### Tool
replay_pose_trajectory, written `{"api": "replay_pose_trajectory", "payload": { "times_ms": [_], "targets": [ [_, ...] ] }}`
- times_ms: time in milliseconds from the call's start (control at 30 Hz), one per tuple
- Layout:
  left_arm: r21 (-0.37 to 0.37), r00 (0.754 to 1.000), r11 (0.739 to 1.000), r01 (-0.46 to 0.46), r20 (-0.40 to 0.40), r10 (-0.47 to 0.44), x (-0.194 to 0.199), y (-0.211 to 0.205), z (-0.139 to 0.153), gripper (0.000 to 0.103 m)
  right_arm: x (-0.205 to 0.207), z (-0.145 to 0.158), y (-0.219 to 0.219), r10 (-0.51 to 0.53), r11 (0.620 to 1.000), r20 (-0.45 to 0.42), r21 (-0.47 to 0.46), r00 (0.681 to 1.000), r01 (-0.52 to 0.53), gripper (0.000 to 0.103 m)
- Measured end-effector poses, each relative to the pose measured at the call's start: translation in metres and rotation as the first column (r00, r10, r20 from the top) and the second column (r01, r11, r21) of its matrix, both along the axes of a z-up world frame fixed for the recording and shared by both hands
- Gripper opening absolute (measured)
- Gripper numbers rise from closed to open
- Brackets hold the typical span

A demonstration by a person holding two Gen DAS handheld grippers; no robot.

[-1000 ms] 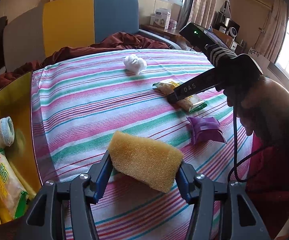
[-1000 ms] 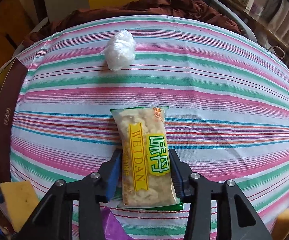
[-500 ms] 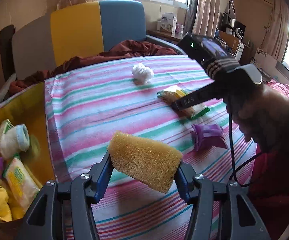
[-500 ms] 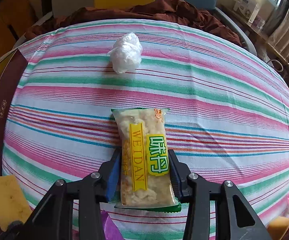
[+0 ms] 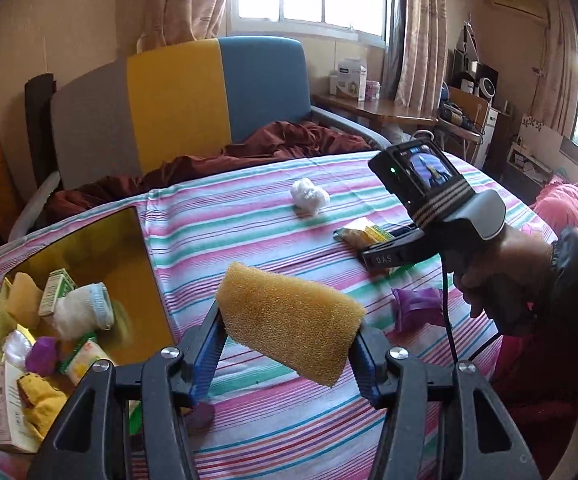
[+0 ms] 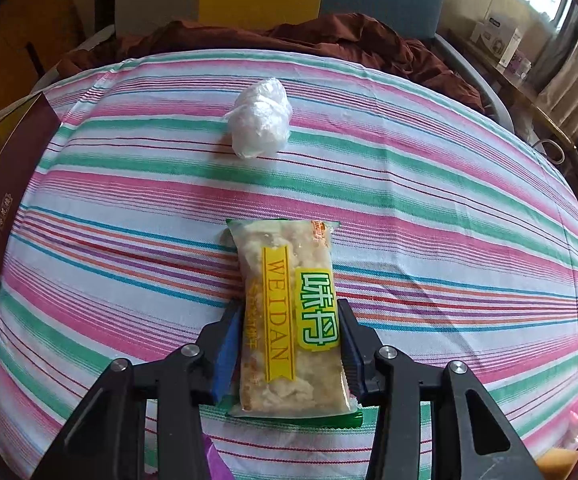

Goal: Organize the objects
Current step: 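Carry the yellow sponge into the gold tray and open the left gripper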

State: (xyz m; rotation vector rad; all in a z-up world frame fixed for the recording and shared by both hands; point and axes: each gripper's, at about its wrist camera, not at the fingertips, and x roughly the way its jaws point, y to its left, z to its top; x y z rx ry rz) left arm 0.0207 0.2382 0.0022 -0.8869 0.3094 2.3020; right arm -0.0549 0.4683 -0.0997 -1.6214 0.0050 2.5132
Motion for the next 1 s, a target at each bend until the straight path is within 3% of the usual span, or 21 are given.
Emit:
{"api": "replay_pose_trajectory", "payload": {
  "times_ms": [333, 767, 900, 1000],
  "targets": [
    [0.033, 0.998, 0.998, -0.061, -0.001, 0.061, -0.007, -0.036, 0.009, 0.057, -0.001, -0.001, 0.003, 0.013, 0.999, -0.016, 0.032, 1.0, -0.012, 0.046],
    [0.083, 0.985, 0.982, -0.168, 0.058, 0.163, -0.024, -0.102, 0.001, 0.057, -0.001, -0.001, 0.002, 0.006, 0.999, -0.021, 0.049, 1.0, -0.005, 0.045],
    [0.152, 0.963, 0.954, -0.259, 0.114, 0.243, -0.037, -0.147, 0.005, 0.057, -0.001, 0.0, 0.0, 0.013, 0.998, -0.021, 0.068, 1.0, -0.011, 0.045],
    [0.192, 0.926, 0.91, -0.368, 0.165, 0.34, -0.05, -0.191, 0.007, 0.057, -0.001, 0.0, 0.0, 0.016, 0.997, -0.021, 0.073, 1.0, -0.015, 0.045]
  ]
}}
